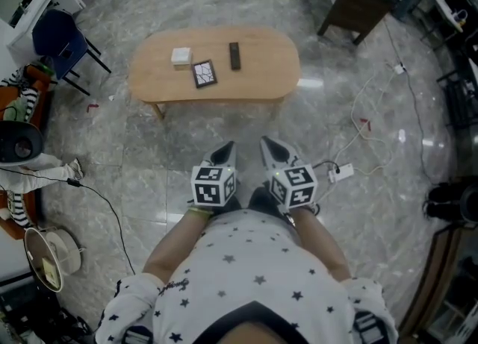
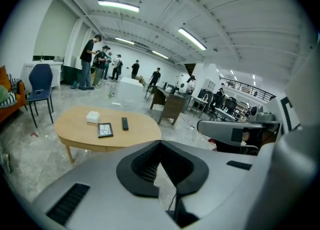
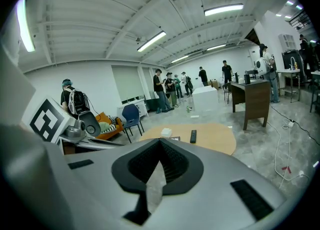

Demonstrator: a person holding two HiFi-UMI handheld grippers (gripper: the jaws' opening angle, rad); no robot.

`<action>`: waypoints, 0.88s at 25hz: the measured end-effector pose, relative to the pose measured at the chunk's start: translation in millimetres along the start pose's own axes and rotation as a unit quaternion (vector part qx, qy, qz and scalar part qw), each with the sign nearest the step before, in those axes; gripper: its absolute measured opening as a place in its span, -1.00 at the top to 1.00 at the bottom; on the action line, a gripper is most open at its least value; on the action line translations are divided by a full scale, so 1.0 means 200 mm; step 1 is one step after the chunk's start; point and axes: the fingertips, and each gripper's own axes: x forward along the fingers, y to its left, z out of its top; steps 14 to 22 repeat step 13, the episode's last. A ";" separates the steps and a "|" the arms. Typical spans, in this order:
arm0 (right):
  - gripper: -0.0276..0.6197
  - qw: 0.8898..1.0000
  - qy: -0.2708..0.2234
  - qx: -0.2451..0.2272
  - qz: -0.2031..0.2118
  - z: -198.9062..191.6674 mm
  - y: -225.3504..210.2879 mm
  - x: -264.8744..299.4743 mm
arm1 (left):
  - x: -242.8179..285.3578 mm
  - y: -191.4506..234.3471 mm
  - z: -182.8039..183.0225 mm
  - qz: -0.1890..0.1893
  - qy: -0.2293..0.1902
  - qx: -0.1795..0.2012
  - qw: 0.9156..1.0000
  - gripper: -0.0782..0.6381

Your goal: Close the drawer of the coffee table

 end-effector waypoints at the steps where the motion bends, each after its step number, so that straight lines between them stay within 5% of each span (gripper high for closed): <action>1: 0.90 1.000 0.001 0.000 0.000 0.00 0.00 0.00 | 0.00 0.00 0.00 0.000 0.000 -0.001 1.000 0.76; 22: 0.90 1.000 -0.001 0.001 0.005 0.00 0.04 0.02 | -0.03 0.06 0.00 0.011 0.000 -0.012 1.000 0.76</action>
